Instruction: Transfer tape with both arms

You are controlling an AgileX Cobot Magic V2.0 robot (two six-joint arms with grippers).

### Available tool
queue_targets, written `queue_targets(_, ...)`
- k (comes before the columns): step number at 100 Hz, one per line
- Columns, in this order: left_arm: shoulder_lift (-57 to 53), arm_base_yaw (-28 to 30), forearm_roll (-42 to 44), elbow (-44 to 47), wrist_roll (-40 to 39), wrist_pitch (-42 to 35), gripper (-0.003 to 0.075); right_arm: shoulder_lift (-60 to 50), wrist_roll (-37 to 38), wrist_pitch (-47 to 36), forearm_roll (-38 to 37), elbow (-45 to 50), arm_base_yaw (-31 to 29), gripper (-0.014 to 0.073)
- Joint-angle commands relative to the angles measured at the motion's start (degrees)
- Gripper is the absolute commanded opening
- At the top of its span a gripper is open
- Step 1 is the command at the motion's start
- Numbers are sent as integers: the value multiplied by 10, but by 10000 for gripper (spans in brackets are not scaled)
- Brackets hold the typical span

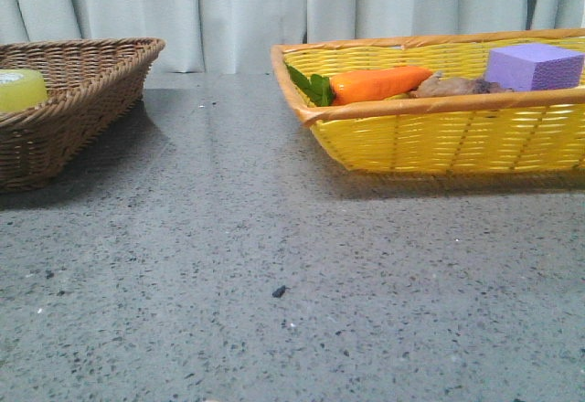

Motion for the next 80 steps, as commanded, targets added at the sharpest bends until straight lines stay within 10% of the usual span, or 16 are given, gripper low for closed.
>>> queue_targets(1,-14,18,4,16,-34,-80,-21,-8,2,-22,-29,-11,1,-66)
queue_targets(39,-16,62,9,38,-34,71,-21,-8,2,-22,-29,-11,1,-66)
queue_targets(80,-16,62,9,38,-34,69,-21,-8,2,-22,-29,-11,1,-66)
